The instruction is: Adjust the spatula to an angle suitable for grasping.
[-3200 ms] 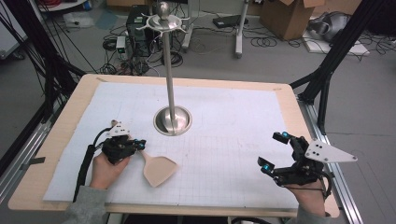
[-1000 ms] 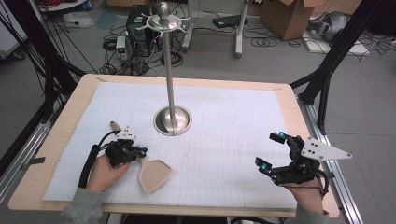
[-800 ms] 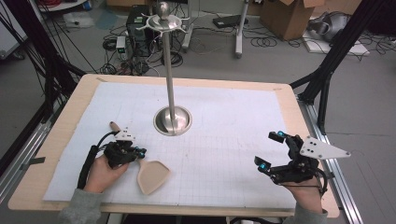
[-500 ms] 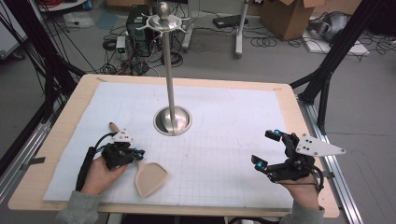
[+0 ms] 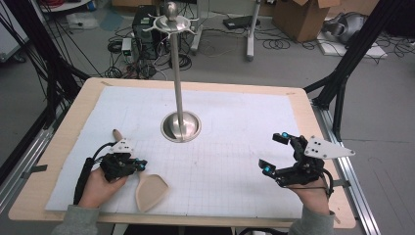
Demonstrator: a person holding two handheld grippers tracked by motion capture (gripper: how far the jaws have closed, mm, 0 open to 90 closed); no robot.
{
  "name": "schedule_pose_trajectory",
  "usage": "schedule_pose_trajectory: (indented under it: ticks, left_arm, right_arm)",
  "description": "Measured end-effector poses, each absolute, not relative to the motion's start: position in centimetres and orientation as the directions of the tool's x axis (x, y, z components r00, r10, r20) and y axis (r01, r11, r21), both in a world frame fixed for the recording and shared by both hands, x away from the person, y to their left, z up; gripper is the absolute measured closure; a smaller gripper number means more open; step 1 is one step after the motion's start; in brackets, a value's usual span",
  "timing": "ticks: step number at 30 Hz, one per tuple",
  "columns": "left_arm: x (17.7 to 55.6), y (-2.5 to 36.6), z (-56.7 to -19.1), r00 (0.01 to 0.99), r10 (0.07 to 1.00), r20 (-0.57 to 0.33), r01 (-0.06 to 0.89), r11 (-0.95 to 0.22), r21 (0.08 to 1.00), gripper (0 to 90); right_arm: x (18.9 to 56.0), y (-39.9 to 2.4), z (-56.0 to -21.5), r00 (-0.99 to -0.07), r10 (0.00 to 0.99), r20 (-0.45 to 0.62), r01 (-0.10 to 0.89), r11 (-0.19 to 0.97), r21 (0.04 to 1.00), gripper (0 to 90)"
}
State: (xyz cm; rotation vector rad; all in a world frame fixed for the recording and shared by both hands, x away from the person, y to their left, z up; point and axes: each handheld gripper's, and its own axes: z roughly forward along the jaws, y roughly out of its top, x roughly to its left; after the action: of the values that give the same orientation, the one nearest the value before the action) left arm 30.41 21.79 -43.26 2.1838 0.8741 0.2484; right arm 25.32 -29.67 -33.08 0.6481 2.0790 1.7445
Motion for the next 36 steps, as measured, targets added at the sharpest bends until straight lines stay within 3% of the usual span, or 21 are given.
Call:
schedule_pose_trajectory:
  ticks: [26, 36]
  left_arm:
    - [29.0, 23.5, -43.3, 0.744, 0.666, -0.055, 0.493, -0.492, 0.718, 89.5]
    - [28.9, 26.5, -41.9, 0.676, 0.735, -0.057, 0.469, -0.37, 0.802, 89.5]
  right_arm:
    - [26.7, -28.0, -33.1, -0.855, 0.517, 0.028, 0.125, 0.153, 0.98, 5.3]
    - [26.5, -28.2, -33.1, -0.851, 0.524, 0.026, 0.126, 0.156, 0.98, 5.3]
